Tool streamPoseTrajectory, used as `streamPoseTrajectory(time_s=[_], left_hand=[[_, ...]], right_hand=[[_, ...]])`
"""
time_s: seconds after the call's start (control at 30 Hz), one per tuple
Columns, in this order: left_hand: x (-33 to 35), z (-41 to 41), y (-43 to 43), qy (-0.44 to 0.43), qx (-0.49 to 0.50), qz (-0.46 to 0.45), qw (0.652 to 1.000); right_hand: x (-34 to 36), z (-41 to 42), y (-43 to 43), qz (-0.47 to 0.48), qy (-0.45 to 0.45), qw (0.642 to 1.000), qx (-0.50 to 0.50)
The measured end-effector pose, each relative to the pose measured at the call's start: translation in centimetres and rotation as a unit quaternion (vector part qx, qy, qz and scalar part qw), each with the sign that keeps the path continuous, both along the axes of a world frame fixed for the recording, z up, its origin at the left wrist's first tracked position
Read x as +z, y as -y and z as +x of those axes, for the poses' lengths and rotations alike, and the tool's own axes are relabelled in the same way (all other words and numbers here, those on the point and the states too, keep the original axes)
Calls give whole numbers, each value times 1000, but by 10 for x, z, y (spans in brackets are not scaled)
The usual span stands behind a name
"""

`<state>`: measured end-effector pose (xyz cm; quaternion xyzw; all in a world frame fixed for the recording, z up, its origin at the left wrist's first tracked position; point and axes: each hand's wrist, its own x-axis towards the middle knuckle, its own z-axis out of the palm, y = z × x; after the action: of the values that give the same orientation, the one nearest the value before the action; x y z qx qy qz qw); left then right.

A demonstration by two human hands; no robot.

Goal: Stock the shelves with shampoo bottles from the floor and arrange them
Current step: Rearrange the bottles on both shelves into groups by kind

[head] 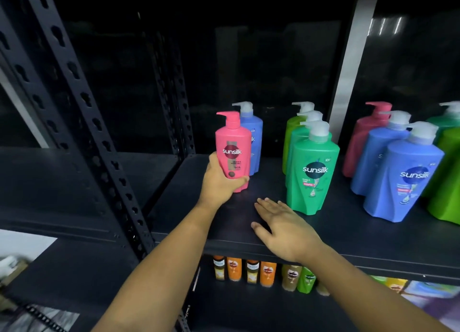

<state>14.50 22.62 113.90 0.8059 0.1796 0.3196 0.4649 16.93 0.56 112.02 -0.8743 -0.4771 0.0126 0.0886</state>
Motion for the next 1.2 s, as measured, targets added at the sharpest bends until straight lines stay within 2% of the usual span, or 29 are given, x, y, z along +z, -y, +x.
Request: streamPoseTrajectory(time_s=[0.3,0.57,0.73,0.9,1.03,1.2], left_hand=[[11,-28,-63,-47,94,-12,994],[7,-40,-67,-124,100,4,987],[-11,-64,-39,-219,98,94,966],[-13,-79,5,-288,10,171,942],[-18,-77,42,-301,-52,248,919],[-27,-79,71,-299,-75,384,871]], right_hand=[[2,-2,0,2,3,1000,-1],[2,-2,-1,2,1,1000,-4],[2,-3,-1,8,4,1000,-5],[0,-4,-1,37,4,999,-14],[-3,-6,1,77,18,996,-36],[-4,-10,6,107,37,993,-46]])
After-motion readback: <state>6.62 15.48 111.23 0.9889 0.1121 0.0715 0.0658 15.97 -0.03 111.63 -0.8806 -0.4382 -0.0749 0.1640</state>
